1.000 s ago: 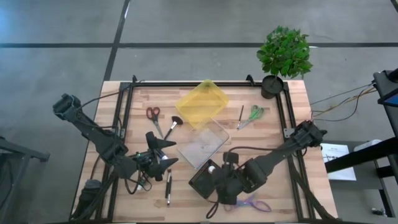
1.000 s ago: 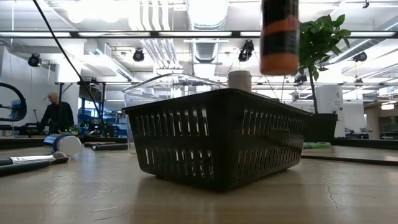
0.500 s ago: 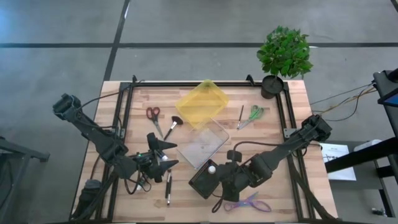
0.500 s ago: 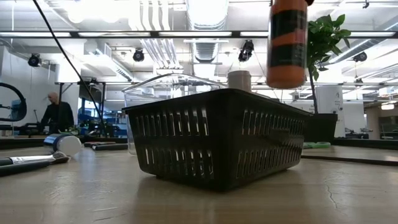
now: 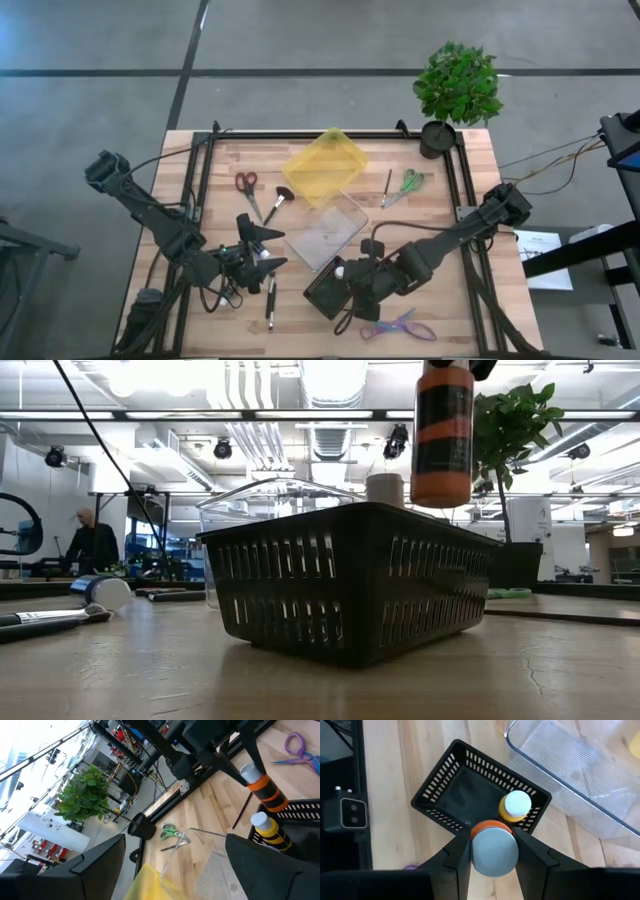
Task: Pick & Place Paint Supplies
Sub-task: Put the orange paint bottle into the black bin
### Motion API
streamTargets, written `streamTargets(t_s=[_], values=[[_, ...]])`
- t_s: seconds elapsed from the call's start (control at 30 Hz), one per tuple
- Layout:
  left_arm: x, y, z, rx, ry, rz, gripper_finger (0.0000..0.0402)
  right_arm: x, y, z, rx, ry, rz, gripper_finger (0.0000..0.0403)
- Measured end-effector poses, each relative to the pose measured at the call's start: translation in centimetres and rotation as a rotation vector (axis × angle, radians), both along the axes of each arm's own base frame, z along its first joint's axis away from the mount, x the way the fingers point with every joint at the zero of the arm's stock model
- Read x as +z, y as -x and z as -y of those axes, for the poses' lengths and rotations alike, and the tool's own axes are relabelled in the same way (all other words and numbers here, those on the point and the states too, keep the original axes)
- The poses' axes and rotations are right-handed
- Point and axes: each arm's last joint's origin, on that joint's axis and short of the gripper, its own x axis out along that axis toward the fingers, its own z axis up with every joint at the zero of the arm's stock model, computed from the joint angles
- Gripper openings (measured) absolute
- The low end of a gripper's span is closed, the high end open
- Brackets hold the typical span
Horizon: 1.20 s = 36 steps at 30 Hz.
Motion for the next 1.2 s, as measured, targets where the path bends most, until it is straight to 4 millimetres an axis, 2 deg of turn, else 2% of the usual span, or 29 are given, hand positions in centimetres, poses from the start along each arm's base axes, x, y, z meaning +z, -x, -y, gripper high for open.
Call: streamTargets(t_s=[0.33,0.87,1.2], values=[[0.0,0.0,0.0,0.000,0.000,0.000,0.0348,-1.0,-0.3,1.1,-0.005,0.006,-0.039,0.0111],[0.0,0.0,0.0,0.000,0.002,-0.002,0.0348,-1.4,-0.5,1.3,0.001,0.002,-0.035,0.0111],[0.0,0.0,0.0,-0.004,0.002,-0.003,0.0348,-2.7,-0.5,1.6,-0.001,0.000,-0.044,0.0111]])
